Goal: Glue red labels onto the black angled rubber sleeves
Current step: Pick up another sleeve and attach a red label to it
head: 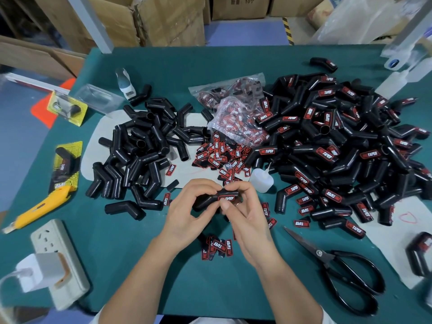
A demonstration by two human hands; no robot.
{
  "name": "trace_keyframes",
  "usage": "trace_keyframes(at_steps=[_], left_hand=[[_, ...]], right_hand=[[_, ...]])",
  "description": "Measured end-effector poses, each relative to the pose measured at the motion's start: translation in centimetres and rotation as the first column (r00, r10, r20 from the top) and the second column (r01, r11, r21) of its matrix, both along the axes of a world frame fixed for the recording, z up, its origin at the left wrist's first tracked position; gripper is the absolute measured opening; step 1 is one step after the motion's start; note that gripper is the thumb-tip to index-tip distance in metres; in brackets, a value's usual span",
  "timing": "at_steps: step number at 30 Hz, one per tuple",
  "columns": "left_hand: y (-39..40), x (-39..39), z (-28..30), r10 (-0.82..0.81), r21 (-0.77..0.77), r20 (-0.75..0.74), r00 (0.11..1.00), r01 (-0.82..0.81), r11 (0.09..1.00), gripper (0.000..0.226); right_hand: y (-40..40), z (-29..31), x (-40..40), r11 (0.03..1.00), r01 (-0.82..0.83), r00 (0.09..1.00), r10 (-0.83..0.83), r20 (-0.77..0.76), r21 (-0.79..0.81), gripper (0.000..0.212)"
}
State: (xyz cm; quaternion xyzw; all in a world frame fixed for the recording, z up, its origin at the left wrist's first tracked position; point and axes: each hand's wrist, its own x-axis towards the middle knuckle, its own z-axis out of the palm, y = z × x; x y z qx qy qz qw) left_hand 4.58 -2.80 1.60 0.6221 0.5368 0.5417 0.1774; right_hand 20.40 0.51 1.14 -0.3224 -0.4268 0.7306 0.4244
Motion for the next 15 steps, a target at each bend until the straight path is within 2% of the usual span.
trace_keyframes(at_steps=[5,9,12,15], left_hand=[[-0.03,0.20,-0.09,-0.017,-0.014,0.027,0.999,0.017,1.000,0.039],[0.06,0.46,0.40,-0.014,-0.076,0.134,0.991,0.025,0.997,0.049],[0.21,0.56,0.51,-0.011,-0.131,0.239,0.971,0.044,0.990,0.041],[0.45,0.49,0.64,-0.018,-0.192,0.263,0.965,0.071,0.979,0.029]], right_hand=[[0.03,0.48,0.04,0.999,0.015,0.999,-0.016,-0.029,-0.034,0.030],[0.18,0.28,0.07,0.999,0.031,0.999,-0.030,0.027,-0.040,0.020],[0.21,0.07,0.07,0.998,0.055,0.996,-0.052,0.066,-0.029,0.020],[0.30,0.38,0.06,0.996,0.083,0.989,-0.085,0.124,0.026,0.020]])
